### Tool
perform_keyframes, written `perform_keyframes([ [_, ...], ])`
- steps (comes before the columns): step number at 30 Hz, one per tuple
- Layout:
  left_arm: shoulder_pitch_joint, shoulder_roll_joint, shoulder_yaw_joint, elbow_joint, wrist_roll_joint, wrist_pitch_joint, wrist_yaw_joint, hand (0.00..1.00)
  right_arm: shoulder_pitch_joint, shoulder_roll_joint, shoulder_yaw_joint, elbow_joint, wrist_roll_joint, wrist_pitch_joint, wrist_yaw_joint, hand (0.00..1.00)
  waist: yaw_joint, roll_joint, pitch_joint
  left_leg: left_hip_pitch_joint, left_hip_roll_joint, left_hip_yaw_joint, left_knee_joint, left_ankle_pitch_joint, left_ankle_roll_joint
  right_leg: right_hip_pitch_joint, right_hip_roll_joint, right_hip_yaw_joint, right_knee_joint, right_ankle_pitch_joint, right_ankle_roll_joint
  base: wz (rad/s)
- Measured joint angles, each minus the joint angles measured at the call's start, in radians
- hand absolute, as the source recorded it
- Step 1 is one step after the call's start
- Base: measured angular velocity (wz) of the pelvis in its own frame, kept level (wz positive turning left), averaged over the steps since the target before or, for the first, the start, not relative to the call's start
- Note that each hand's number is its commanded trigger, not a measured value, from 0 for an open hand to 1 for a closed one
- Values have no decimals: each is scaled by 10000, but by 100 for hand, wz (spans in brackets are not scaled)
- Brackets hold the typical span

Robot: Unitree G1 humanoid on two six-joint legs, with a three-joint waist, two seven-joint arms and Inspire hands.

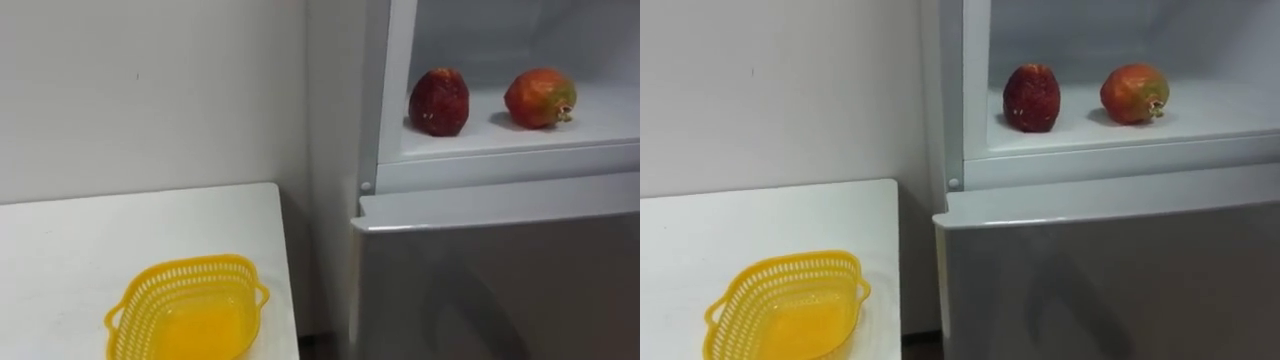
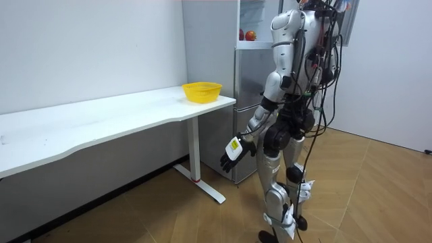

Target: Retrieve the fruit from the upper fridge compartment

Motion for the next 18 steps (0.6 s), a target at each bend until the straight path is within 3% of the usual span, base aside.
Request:
perform_keyframes([
  [10, -24, 16, -92, 285, 3, -433, -56, 0, 39, -80, 295, -2097, -486, -2, -954, 0, 385, 166, 39, -174, 12, 79, 24, 10, 7, -336, 8, 77, 301, 4, 2, -2],
  [18, -250, 65, -86, 551, -158, -525, -294, 0, -331, -372, 543, -4275, -2899, -158, -2117, 0, 542, 143, 16, -354, 14, 77, 70, 47, 9, -511, 20, 80, 302, 67, -23, 0],
])
